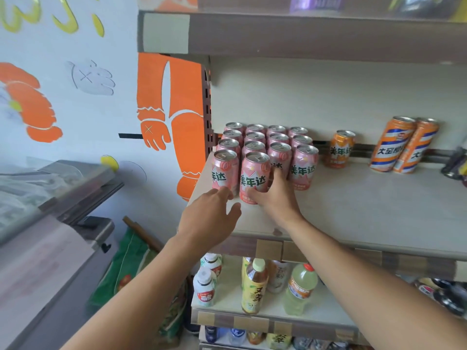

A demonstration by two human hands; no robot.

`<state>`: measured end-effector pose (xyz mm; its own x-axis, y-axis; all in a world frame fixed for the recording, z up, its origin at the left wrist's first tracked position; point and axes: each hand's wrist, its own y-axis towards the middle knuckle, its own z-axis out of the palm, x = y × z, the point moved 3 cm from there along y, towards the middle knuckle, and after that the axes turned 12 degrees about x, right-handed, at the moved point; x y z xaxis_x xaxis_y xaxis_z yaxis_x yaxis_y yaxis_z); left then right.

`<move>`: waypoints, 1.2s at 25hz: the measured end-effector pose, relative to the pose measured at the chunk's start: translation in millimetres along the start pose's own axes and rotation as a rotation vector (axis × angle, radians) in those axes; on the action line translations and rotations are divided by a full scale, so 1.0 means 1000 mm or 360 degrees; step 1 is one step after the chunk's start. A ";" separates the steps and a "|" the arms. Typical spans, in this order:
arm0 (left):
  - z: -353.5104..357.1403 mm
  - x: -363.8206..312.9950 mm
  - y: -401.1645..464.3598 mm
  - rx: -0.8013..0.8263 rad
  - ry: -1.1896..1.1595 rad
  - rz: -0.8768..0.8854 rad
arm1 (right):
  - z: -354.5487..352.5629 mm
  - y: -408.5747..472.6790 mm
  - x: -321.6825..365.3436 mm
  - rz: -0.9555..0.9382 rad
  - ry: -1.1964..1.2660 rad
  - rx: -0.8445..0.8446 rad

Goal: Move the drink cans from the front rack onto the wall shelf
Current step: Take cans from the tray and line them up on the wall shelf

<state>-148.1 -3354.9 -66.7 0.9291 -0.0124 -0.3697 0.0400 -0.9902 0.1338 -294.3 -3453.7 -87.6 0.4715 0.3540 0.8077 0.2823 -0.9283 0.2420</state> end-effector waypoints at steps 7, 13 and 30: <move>0.005 0.006 0.015 0.0006 -0.0034 -0.0016 | 0.007 0.011 -0.008 0.0017 0.0049 0.0089; 0.006 0.008 0.018 -0.0016 -0.0120 -0.0050 | 0.012 0.012 -0.007 0.0059 -0.0120 0.0133; 0.037 -0.104 -0.016 0.0064 -0.0136 0.0413 | -0.113 -0.135 0.001 0.0189 -0.1168 0.0085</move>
<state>-258.9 -3342.8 -64.6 0.8719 -0.2766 -0.4041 -0.2119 -0.9570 0.1979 -426.4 -3340.9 -58.7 0.9328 0.2539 0.2558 0.2259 -0.9649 0.1339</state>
